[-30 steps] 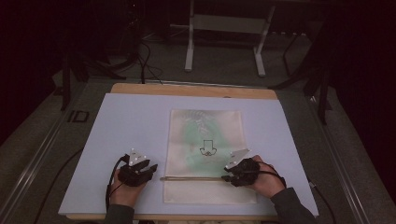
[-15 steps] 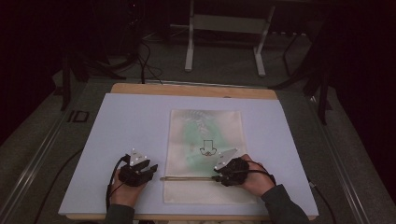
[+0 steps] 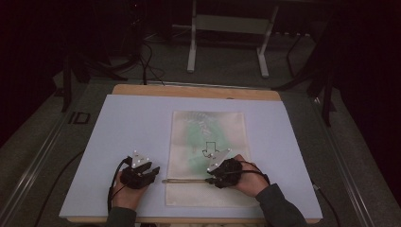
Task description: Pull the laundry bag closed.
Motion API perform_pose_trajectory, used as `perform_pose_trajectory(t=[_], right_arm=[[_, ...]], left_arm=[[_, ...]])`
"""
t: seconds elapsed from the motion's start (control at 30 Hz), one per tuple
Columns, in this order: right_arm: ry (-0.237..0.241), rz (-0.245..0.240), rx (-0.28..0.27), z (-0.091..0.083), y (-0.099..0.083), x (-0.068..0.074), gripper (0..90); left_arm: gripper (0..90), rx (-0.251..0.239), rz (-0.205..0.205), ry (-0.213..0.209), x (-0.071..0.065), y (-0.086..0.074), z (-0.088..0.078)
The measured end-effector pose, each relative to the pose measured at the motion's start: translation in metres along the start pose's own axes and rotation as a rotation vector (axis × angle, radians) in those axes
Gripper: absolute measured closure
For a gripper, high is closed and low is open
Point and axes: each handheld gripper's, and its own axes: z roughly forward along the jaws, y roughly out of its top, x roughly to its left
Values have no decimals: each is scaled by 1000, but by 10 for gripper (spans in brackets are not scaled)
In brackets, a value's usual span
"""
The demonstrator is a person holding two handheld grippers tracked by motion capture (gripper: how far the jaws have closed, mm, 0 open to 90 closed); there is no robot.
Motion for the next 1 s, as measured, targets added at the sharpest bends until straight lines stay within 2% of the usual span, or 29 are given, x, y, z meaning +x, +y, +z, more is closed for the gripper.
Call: perform_pose_trajectory(t=[0.5,1.0], right_arm=[[32,-37,1,15,21,5,682],[52,-79,2,31,43,9,719]], left_arm=[[587,-6,-19,9,3,0,-1],[587,-4,-17,7,2,0,-1]])
